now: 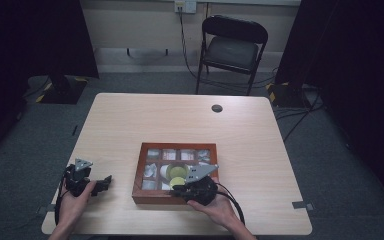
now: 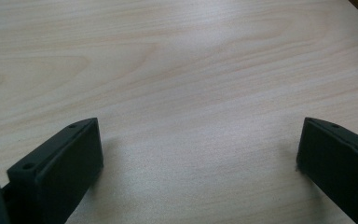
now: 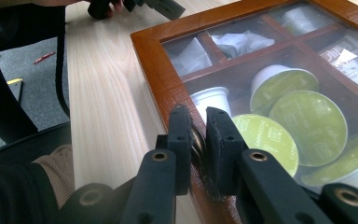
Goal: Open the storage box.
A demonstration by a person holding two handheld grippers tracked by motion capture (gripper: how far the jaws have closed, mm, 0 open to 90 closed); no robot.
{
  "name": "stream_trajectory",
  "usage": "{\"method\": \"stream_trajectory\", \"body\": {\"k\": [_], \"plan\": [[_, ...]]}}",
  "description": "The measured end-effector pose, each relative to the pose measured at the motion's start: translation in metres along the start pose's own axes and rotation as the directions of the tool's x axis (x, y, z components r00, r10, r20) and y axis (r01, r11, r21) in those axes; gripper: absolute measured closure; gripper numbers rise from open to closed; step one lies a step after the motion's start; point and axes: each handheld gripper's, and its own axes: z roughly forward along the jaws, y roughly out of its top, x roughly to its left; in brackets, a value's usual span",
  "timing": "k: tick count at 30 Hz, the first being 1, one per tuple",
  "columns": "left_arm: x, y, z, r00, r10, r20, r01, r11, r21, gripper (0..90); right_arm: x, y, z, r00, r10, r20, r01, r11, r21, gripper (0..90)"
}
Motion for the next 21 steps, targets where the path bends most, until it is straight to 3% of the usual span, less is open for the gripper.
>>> {"method": "stream_trajectory", "body": {"k": [21], "plan": [[0.0004,-0.0003,-0.0003,0.9999,0.007,0.01,-0.007,1.0,0.0,0.0,-0.0029,0.0052,-0.0041,0.9996,0.019,-0.02,-0.02,1.0,-0.008,80.6]]}}
